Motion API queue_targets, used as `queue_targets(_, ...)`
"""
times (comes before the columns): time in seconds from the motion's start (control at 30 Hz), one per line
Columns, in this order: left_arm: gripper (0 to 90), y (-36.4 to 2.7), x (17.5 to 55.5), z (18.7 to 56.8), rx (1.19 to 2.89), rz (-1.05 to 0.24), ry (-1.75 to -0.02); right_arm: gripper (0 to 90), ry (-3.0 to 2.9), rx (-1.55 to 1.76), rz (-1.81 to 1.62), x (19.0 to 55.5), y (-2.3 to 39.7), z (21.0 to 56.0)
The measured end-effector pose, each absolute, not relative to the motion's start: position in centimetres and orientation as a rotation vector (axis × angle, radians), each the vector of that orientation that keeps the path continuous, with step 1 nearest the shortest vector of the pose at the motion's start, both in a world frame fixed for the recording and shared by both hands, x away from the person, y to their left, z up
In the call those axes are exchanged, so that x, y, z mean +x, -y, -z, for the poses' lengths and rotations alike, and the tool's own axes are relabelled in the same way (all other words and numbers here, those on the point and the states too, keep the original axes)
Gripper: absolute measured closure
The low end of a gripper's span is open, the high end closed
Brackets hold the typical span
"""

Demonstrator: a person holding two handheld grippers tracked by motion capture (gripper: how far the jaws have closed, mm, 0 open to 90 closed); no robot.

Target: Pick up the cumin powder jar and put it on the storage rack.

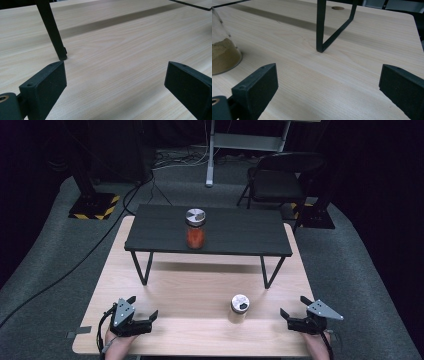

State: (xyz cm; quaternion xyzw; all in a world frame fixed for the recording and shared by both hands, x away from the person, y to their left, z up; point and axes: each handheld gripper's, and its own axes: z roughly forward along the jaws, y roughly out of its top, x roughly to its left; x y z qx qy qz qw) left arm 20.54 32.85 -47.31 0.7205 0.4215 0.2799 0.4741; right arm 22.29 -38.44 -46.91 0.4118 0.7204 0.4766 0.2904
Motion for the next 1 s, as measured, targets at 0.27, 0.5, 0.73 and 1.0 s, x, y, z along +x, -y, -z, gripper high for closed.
queue_targets(0.27, 3.9, -32.9, 20.5, 47.3, 1.762, -0.685, -1.031, 0.4, -1.944, 1.062, -1.306, 22.5, 38.5, 47.1)
queue_targets(0.5, 3.9, -32.8, 20.5, 47.3, 1.763, -0.685, -1.031, 0.0, -1.982, 1.024, -1.332, 22.8, 38.3, 47.0)
queue_targets(0.73, 3.9, -32.8, 20.5, 47.3, 1.762, -0.685, -1.031, 0.0, -2.013, 0.992, -1.352, 23.1, 38.3, 47.0)
queue_targets(1.0, 3.9, -32.8, 20.6, 47.3, 1.764, -0.683, -1.031, 0.0, -2.054, 0.948, -1.376, 23.5, 38.0, 47.0)
